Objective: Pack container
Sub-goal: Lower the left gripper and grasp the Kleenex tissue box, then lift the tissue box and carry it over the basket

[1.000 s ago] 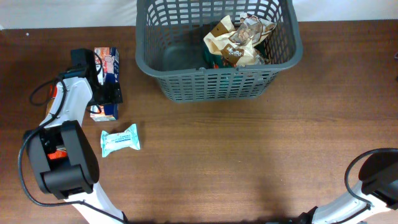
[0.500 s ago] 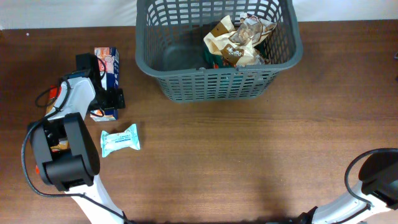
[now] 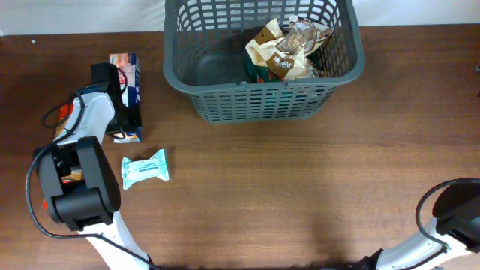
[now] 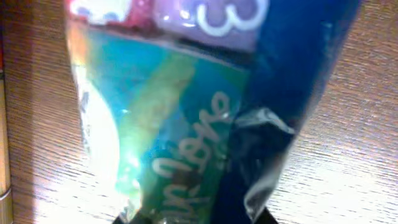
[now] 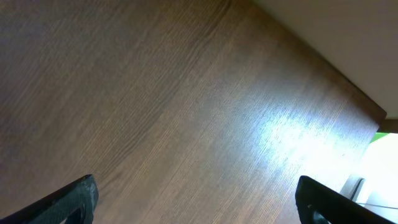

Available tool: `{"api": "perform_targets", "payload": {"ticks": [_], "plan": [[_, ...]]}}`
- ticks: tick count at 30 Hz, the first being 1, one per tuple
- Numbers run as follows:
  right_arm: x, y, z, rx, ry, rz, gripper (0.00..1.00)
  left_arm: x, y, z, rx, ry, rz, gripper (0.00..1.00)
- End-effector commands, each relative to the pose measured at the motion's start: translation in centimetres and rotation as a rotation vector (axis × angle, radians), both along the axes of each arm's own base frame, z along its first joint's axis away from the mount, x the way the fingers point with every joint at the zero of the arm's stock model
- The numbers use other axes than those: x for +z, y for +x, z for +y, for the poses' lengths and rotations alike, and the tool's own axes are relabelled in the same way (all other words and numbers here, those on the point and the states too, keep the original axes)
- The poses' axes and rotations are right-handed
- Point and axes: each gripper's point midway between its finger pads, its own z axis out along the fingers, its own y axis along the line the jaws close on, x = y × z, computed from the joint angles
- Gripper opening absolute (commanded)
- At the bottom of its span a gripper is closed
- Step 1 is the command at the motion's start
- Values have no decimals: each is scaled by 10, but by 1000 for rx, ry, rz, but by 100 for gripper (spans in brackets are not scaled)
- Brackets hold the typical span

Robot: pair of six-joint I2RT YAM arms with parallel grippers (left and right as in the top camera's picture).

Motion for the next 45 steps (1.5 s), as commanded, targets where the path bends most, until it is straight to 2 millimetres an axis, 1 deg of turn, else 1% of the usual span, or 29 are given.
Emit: {"api": "perform_targets", "payload": {"ticks": [1,7,8,10,12,13,15,17,20,21,24,28,32,34,36,40,42,45], "plan": [[5,-2,0,-11,-7,-13,99,-8,-1,1,10,-11,8,2],[5,-2,0,-11,-7,-13,99,-5,6,2,9,-6,-19,1],[5,-2,0,-11,-7,-14,99,-4,8,2,9,-5,-23,2],[5,-2,0,-11,-7,-14,99,2,12,3,8,-2,-38,2],[5,-2,0,-11,-7,-14,99,13,18,4,8,3,-68,2],[5,-2,0,-11,-7,-13,99,21,23,5,8,8,-91,2],[5,-2,0,-11,-7,-14,99,42,32,7,8,18,-144,2],[4,-2,0,-11,-7,-13,99,69,42,8,7,30,-210,2],[5,-2,0,-11,-7,-14,99,116,50,10,7,49,-315,2],[5,-2,0,-11,-7,-13,99,136,52,9,5,54,-359,2],[5,-2,0,-11,-7,-13,99,178,50,5,-6,55,-452,2],[5,-2,0,-11,-7,-14,99,235,39,-8,-31,67,-575,2],[5,-2,0,-11,-7,-14,99,290,24,-31,-76,75,-708,2],[5,-2,0,-11,-7,-14,99,314,18,-48,-112,70,-771,2],[4,-2,0,-11,-7,-13,99,335,14,-75,-176,34,-836,2],[5,-2,0,-11,-7,-14,99,365,10,-139,-340,-82,-945,2],[4,-2,0,-11,-7,-13,99,375,11,-162,-393,-107,-989,2],[5,-2,0,-11,-7,-13,99,393,13,-186,-445,-133,-1063,2]]}}
